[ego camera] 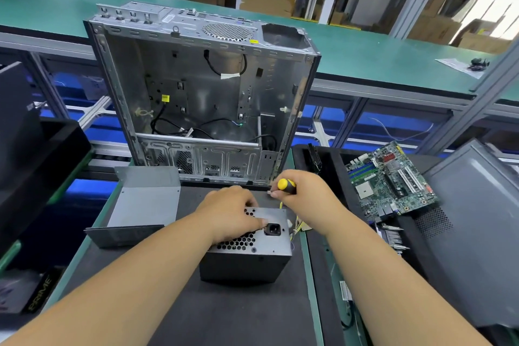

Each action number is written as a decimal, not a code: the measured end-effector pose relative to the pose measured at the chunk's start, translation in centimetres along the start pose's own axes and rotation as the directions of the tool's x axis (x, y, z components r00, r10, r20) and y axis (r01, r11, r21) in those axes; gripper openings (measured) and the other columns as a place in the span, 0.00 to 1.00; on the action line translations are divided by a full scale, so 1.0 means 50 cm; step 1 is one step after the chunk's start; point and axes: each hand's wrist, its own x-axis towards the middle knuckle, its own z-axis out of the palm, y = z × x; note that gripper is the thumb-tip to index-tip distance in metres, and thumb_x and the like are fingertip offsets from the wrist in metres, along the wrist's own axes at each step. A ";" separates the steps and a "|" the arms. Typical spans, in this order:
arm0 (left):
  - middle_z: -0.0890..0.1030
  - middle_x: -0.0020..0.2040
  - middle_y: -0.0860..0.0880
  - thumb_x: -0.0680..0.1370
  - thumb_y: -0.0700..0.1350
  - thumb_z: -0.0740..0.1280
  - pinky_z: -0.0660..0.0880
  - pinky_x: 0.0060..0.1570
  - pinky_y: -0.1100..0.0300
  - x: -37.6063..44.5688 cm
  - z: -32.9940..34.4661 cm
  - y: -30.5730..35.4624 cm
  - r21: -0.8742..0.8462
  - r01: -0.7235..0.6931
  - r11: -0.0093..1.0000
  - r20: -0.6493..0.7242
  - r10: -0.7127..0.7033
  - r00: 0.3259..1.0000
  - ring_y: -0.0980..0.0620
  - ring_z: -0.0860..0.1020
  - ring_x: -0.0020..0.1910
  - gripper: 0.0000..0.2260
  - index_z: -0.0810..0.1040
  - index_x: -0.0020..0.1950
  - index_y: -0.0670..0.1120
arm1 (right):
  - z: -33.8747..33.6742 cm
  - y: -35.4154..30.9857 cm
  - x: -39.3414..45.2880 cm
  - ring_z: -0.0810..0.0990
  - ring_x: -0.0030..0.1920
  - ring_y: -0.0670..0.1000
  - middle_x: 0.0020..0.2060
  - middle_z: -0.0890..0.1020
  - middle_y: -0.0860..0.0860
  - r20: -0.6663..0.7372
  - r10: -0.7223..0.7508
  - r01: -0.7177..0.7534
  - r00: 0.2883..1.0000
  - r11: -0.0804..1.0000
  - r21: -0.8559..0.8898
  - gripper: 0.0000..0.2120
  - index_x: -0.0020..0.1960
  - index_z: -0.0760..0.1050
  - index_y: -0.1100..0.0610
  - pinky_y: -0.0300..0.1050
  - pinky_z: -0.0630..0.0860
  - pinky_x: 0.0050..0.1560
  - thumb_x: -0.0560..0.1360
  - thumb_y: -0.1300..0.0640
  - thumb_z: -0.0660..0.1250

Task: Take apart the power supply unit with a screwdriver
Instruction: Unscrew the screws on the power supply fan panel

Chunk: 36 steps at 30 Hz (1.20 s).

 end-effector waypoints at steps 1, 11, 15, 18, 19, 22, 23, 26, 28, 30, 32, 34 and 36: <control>0.73 0.57 0.58 0.73 0.64 0.67 0.69 0.58 0.55 -0.001 0.000 0.002 -0.034 -0.001 0.999 -0.012 0.001 1.000 0.54 0.71 0.57 0.17 0.75 0.59 0.59 | -0.007 0.014 -0.004 0.79 0.44 0.52 0.40 0.82 0.49 -0.010 0.031 -0.031 0.999 1.000 0.001 0.03 0.44 0.79 0.52 0.50 0.78 0.48 0.76 0.57 0.71; 0.74 0.50 0.59 0.78 0.52 0.65 0.72 0.57 0.55 0.004 0.011 0.101 -0.225 -0.221 0.949 -0.280 0.154 0.948 0.56 0.74 0.55 0.01 0.76 0.49 0.57 | -0.060 0.191 -0.091 0.81 0.48 0.58 0.44 0.83 0.57 0.097 0.343 -0.315 0.934 0.923 -0.223 0.06 0.48 0.78 0.61 0.50 0.78 0.48 0.74 0.59 0.69; 0.75 0.50 0.57 0.78 0.49 0.67 0.71 0.56 0.57 0.008 0.045 0.159 -0.234 -0.256 0.938 -0.245 0.198 0.949 0.56 0.74 0.54 0.01 0.77 0.49 0.56 | -0.067 0.245 -0.122 0.80 0.48 0.58 0.45 0.82 0.57 0.139 0.391 -0.337 0.910 0.891 -0.305 0.06 0.49 0.78 0.59 0.48 0.77 0.46 0.75 0.58 0.68; 0.75 0.49 0.58 0.78 0.48 0.67 0.70 0.54 0.60 0.008 0.066 0.192 -0.244 -0.250 0.937 -0.238 0.192 0.952 0.58 0.74 0.53 0.02 0.77 0.48 0.56 | -0.073 0.280 -0.134 0.79 0.46 0.57 0.44 0.81 0.56 0.137 0.393 -0.340 0.909 0.892 -0.297 0.08 0.46 0.76 0.59 0.47 0.74 0.43 0.75 0.55 0.70; 0.75 0.49 0.59 0.78 0.48 0.67 0.69 0.53 0.61 0.009 0.071 0.201 -0.242 -0.246 0.939 -0.240 0.188 0.952 0.59 0.74 0.53 0.02 0.77 0.48 0.56 | -0.075 0.289 -0.136 0.78 0.44 0.56 0.42 0.80 0.55 0.136 0.385 -0.338 0.913 0.899 -0.278 0.10 0.44 0.73 0.59 0.46 0.72 0.41 0.74 0.53 0.72; 0.76 0.50 0.58 0.78 0.47 0.68 0.68 0.52 0.63 0.007 0.080 0.222 -0.230 -0.234 0.945 -0.249 0.176 0.952 0.60 0.74 0.53 0.02 0.78 0.49 0.55 | -0.083 0.304 -0.132 0.73 0.38 0.52 0.37 0.76 0.49 0.126 0.341 -0.322 0.932 0.935 -0.149 0.14 0.41 0.70 0.57 0.43 0.65 0.34 0.73 0.52 0.73; 0.76 0.50 0.58 0.78 0.47 0.68 0.68 0.52 0.63 0.005 0.082 0.227 -0.229 -0.228 0.946 -0.254 0.169 0.953 0.60 0.74 0.53 0.02 0.78 0.49 0.55 | -0.087 0.303 -0.129 0.72 0.36 0.51 0.35 0.75 0.47 0.113 0.319 -0.309 0.941 0.946 -0.097 0.14 0.40 0.70 0.56 0.42 0.65 0.32 0.73 0.51 0.73; 0.76 0.49 0.58 0.77 0.47 0.68 0.67 0.51 0.64 -0.005 0.086 0.234 -0.226 -0.201 0.953 -0.281 0.134 0.950 0.62 0.73 0.52 0.03 0.77 0.48 0.56 | -0.101 0.284 -0.115 0.74 0.33 0.48 0.35 0.76 0.46 0.069 0.229 -0.232 0.971 0.972 0.041 0.13 0.43 0.73 0.54 0.40 0.69 0.33 0.73 0.47 0.72; 0.76 0.49 0.58 0.77 0.47 0.68 0.67 0.49 0.65 -0.014 0.087 0.231 -0.215 -0.179 0.960 -0.312 0.106 0.944 0.62 0.74 0.51 0.04 0.77 0.47 0.56 | -0.112 0.258 -0.105 0.74 0.33 0.48 0.37 0.77 0.46 0.049 0.168 -0.174 0.984 0.970 0.169 0.10 0.45 0.73 0.52 0.36 0.71 0.31 0.74 0.47 0.70; 0.76 0.48 0.58 0.77 0.46 0.68 0.67 0.47 0.67 -0.026 0.082 0.220 -0.218 -0.163 0.962 -0.348 0.080 0.934 0.62 0.74 0.50 0.04 0.77 0.47 0.56 | -0.124 0.224 -0.096 0.73 0.33 0.48 0.37 0.77 0.47 0.041 0.094 -0.102 0.995 0.949 0.299 0.06 0.46 0.73 0.49 0.35 0.70 0.31 0.76 0.47 0.68; 0.76 0.48 0.58 0.77 0.45 0.69 0.66 0.47 0.69 -0.039 0.074 0.203 -0.242 -0.152 0.958 -0.385 0.049 0.922 0.63 0.74 0.50 0.06 0.77 0.46 0.57 | -0.135 0.186 -0.088 0.76 0.38 0.49 0.42 0.81 0.49 0.026 0.011 -0.020 1.000 0.934 0.357 0.03 0.48 0.75 0.47 0.40 0.72 0.38 0.78 0.48 0.67; 0.76 0.48 0.57 0.77 0.44 0.69 0.67 0.47 0.67 -0.053 0.061 0.181 -0.270 -0.128 0.954 -0.407 0.007 0.913 0.63 0.74 0.50 0.08 0.76 0.45 0.58 | -0.142 0.147 -0.079 0.78 0.41 0.43 0.45 0.82 0.46 -0.014 -0.059 0.060 0.998 0.915 0.400 0.01 0.49 0.77 0.46 0.40 0.73 0.41 0.78 0.50 0.66; 0.76 0.48 0.58 0.77 0.45 0.68 0.67 0.47 0.68 -0.064 0.047 0.154 -0.273 -0.101 0.957 -0.426 -0.027 0.904 0.62 0.74 0.50 0.08 0.75 0.44 0.59 | -0.141 0.107 -0.070 0.78 0.44 0.41 0.46 0.83 0.45 -0.057 -0.104 0.118 0.993 0.872 0.475 0.03 0.50 0.78 0.46 0.41 0.74 0.44 0.79 0.53 0.66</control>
